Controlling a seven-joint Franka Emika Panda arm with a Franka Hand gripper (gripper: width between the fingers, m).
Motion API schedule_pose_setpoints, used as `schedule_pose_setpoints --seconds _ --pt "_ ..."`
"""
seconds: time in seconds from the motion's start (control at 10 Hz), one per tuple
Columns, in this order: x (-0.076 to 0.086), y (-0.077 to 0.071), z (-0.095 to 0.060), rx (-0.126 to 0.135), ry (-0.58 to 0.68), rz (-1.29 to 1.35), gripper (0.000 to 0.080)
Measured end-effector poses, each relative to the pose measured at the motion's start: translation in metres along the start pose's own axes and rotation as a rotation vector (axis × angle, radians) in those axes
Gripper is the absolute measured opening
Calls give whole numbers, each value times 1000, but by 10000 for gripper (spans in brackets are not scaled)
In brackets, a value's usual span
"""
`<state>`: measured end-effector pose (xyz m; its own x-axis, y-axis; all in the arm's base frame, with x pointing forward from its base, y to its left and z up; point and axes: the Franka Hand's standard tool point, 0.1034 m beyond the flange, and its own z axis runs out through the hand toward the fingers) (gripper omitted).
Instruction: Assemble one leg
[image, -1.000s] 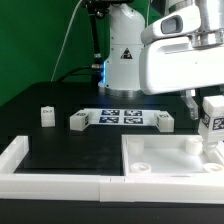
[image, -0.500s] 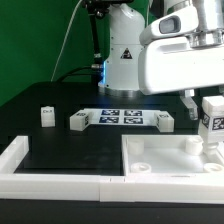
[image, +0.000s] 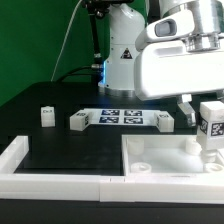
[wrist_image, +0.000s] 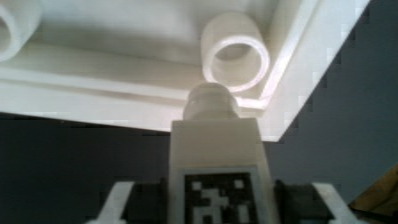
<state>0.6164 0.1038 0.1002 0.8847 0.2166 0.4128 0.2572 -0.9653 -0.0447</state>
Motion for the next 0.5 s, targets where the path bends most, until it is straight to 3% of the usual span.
schedule_pose_setpoints --seconds 0.5 --pt "-10 -13 11 13 -21 -10 290"
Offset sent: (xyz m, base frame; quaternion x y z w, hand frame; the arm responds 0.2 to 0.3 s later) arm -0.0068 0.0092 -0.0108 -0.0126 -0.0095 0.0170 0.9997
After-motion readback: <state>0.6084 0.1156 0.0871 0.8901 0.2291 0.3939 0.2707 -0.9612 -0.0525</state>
